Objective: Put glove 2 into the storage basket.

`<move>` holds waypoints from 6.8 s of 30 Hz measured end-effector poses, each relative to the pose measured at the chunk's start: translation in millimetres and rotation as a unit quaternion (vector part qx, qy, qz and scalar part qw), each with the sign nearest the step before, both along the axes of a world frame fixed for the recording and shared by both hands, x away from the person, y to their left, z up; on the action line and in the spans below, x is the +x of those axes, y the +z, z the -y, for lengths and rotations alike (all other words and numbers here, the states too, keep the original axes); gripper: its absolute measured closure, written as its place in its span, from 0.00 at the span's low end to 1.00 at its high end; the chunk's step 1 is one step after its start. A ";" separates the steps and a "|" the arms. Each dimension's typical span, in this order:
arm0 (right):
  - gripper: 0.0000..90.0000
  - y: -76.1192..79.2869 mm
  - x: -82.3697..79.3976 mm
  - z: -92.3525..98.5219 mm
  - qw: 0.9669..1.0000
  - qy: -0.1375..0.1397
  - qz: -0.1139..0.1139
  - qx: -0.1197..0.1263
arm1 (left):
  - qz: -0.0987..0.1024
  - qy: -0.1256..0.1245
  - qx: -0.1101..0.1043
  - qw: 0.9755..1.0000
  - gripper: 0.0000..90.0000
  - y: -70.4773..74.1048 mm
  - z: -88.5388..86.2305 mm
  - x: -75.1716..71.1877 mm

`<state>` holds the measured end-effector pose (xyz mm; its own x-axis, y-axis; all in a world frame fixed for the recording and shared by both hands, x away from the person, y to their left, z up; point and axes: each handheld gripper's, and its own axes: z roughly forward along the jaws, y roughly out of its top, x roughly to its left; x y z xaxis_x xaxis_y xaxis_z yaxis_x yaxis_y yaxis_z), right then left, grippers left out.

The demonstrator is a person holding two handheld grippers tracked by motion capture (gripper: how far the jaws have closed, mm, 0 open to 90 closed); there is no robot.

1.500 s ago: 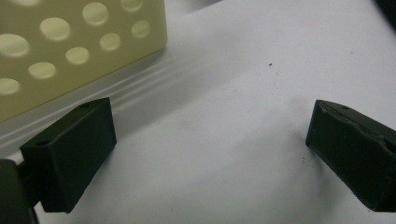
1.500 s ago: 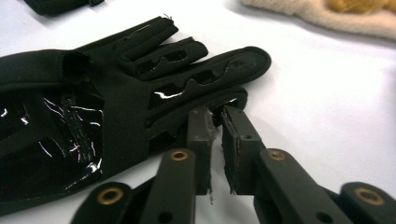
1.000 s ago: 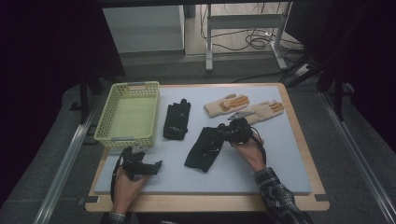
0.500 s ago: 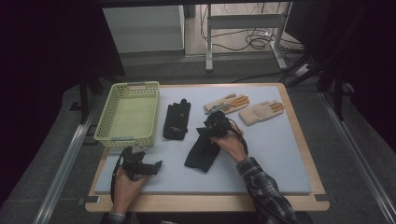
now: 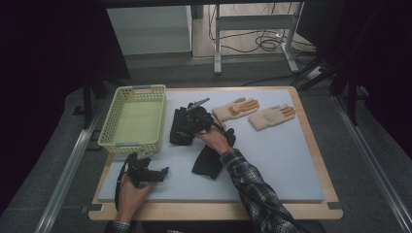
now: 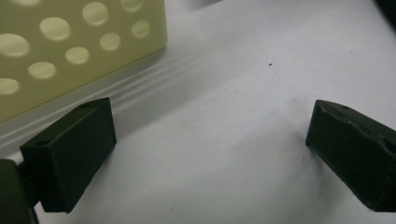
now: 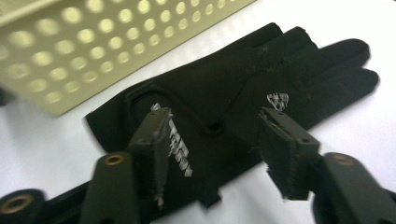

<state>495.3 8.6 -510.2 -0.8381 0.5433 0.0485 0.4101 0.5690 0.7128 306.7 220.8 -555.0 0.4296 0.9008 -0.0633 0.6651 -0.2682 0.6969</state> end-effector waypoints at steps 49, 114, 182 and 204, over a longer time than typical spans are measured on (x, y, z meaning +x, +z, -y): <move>0.93 60.3 -36.9 31.6 0.999 0.016 0.007 0.027 | 0.000 0.000 0.000 1.000 0.02 -0.1 0.0 0.1; 0.92 -5.0 -160.2 84.8 0.996 0.055 0.047 -0.054 | 0.000 0.001 0.001 1.000 0.02 0.0 0.4 -0.1; 0.98 -24.8 -149.2 111.9 0.999 0.030 -0.010 0.015 | -0.004 0.000 0.004 1.000 0.02 0.5 0.9 0.6; 0.43 -9.8 -138.1 207.5 0.996 -0.080 0.028 -0.005 | -0.016 -0.075 -0.028 0.997 0.02 21.1 18.8 2.0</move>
<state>357.2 -198.9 -520.1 -0.7423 0.6701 -0.0021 0.4553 0.5068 0.7320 308.8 202.0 -533.9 0.5564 0.8211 -0.1275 0.6428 -0.3281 0.6922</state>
